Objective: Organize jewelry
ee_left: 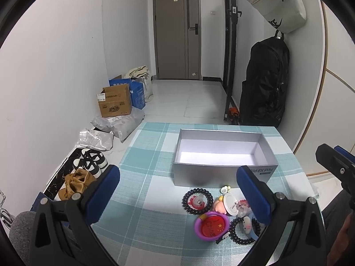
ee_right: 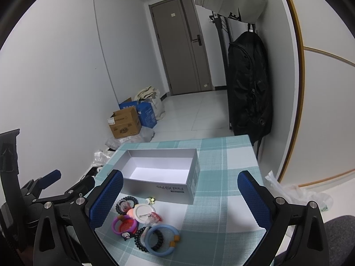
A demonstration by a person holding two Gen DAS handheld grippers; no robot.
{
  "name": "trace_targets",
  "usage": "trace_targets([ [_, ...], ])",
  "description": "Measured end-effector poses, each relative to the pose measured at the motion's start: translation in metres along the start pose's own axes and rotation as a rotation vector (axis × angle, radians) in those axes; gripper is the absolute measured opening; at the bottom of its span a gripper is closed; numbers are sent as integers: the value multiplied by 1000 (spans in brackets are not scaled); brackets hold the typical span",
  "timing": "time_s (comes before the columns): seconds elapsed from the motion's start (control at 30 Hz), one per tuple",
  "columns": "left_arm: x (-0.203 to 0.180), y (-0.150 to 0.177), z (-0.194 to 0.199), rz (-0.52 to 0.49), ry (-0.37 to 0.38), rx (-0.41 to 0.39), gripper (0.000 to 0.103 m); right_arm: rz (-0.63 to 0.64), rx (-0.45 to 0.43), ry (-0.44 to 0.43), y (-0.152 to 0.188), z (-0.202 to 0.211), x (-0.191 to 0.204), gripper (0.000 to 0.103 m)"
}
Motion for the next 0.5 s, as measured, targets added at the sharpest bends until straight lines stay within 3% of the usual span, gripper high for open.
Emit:
trace_targets([
  [0.5, -2, 2, 0, 1, 11, 9, 102, -8, 12, 10, 0, 0, -3, 103],
])
Point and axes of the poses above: each gripper's, at about its wrist camera, not at the fingertips, and z roughly against the way its jaws point, x to its left, y to its underside, the point moved 5 cm from there along -z, roughly the way its jaws point, and after that the axes turned 1 degree about -y, right-handed, at the moved point
